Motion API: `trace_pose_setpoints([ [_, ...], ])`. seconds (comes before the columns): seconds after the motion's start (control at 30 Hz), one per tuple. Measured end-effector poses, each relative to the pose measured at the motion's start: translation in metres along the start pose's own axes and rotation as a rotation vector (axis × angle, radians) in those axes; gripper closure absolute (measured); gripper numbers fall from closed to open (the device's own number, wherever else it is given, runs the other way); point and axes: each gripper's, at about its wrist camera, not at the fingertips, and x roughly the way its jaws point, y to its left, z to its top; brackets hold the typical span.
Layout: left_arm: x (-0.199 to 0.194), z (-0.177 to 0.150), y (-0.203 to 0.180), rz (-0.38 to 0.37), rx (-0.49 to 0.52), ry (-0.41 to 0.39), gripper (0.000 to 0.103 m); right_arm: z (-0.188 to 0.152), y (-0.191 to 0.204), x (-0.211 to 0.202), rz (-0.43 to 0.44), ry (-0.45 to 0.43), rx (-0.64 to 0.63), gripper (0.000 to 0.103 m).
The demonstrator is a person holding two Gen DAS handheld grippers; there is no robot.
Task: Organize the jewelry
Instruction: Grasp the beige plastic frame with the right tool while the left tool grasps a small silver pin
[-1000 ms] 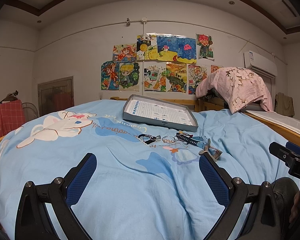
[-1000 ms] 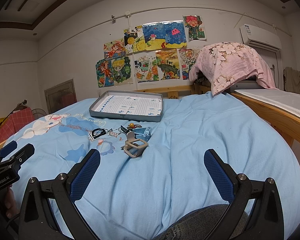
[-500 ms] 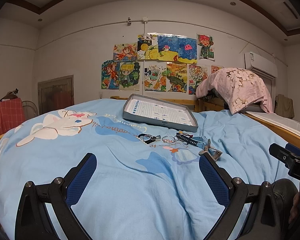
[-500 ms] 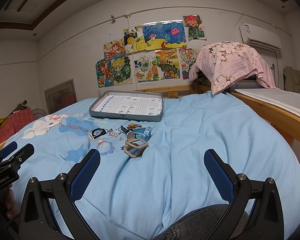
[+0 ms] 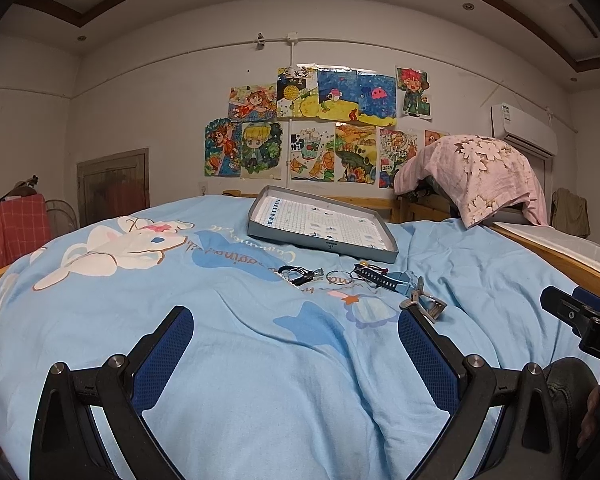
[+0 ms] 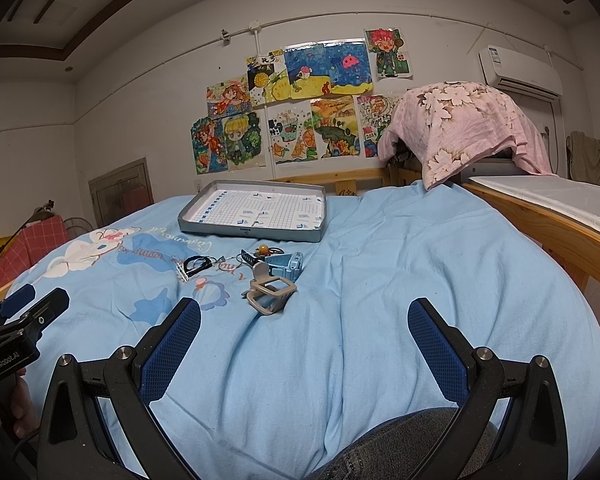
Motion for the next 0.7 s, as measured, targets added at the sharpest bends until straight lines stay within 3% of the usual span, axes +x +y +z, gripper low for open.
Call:
trace_pose_setpoints([
  [0.33, 0.005, 0.001, 0.006, 0.027, -0.017, 0.008, 0.0, -0.001, -0.013, 0.0, 0.038, 0.013, 0.084, 0.001],
  [0.5, 0.023, 0.012, 0.014, -0.011, -0.079, 0.058, 0.0, 0.003, -0.032, 0.022, 0.133, 0.083, 0.219, 0.001],
  [0.7, 0.057, 0.033, 0.025, 0.008, -0.084, 0.082, 0.0, 0.04, -0.044, 0.047, 0.125, 0.002, 0.267, 0.001],
])
